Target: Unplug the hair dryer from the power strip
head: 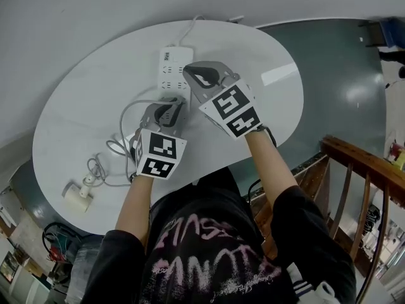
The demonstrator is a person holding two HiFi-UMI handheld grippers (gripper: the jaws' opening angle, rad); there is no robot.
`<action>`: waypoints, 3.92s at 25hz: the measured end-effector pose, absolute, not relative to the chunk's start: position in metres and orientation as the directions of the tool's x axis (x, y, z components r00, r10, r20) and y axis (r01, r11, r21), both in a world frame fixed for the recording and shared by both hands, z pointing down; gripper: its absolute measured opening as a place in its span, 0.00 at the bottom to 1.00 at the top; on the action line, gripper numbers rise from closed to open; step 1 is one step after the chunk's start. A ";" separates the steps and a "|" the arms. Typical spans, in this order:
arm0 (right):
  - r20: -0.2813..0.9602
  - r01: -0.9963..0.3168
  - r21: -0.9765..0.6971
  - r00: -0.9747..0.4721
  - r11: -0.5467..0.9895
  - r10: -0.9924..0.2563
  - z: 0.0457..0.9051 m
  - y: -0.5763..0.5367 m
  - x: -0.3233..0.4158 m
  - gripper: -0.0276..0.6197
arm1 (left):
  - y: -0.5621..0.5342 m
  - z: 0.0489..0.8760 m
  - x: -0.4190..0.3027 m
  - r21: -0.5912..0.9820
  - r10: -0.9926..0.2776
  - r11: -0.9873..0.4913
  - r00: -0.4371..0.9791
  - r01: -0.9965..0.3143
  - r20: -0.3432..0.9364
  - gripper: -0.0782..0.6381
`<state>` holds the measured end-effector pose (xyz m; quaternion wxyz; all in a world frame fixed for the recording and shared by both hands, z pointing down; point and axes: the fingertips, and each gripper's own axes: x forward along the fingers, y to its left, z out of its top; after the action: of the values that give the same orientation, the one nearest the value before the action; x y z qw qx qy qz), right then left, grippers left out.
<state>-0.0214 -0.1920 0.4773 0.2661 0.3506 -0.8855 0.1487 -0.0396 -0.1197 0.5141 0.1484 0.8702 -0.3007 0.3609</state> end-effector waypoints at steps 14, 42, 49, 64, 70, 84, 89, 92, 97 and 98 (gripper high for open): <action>0.726 -0.571 -0.003 -0.566 0.821 -0.391 0.525 -0.189 -0.041 0.08 | -0.118 0.514 -0.040 0.039 -0.411 -0.780 0.559 -0.625 0.720 0.20; 0.729 -0.597 -0.034 -0.563 0.801 -0.389 0.533 -0.189 -0.042 0.08 | -0.118 0.512 -0.040 0.004 -0.424 -0.796 0.561 -0.606 0.711 0.18; 0.736 -0.597 -0.024 -0.554 0.802 -0.391 0.531 -0.189 -0.043 0.08 | -0.119 0.510 -0.042 0.009 -0.429 -0.785 0.554 -0.619 0.714 0.17; 0.731 -0.603 -0.033 -0.558 0.797 -0.392 0.532 -0.189 -0.044 0.08 | -0.118 0.509 -0.044 -0.035 -0.441 -0.794 0.534 -0.607 0.721 0.17; 0.727 -0.598 -0.040 -0.567 0.801 -0.387 0.531 -0.189 -0.043 0.08 | -0.118 0.509 -0.044 -0.019 -0.443 -0.786 0.541 -0.618 0.715 0.17; 0.724 -0.607 -0.038 -0.564 0.794 -0.397 0.531 -0.189 -0.046 0.08 | -0.117 0.507 -0.046 -0.068 -0.443 -0.807 0.525 -0.587 0.727 0.17; 0.726 -0.606 -0.032 -0.561 0.795 -0.398 0.532 -0.189 -0.046 0.08 | -0.117 0.508 -0.048 -0.040 -0.441 -0.794 0.530 -0.606 0.724 0.17; 0.722 -0.601 -0.018 -0.561 0.799 -0.406 0.532 -0.189 -0.047 0.08 | -0.119 0.507 -0.050 -0.005 -0.433 -0.783 0.539 -0.622 0.723 0.17; 0.721 -0.601 -0.026 -0.565 0.799 -0.402 0.531 -0.189 -0.047 0.08 | -0.116 0.505 -0.047 -0.060 -0.437 -0.809 0.531 -0.584 0.726 0.16; 0.721 -0.602 -0.025 -0.564 0.798 -0.402 0.531 -0.189 -0.046 0.08 | -0.115 0.500 -0.045 -0.061 -0.444 -0.812 0.548 -0.580 0.709 0.16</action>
<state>-0.0464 -0.1887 0.5312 0.3680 0.2874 -0.8738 0.1356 -0.0450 -0.1154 0.4998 0.0907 0.8750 -0.2927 0.3748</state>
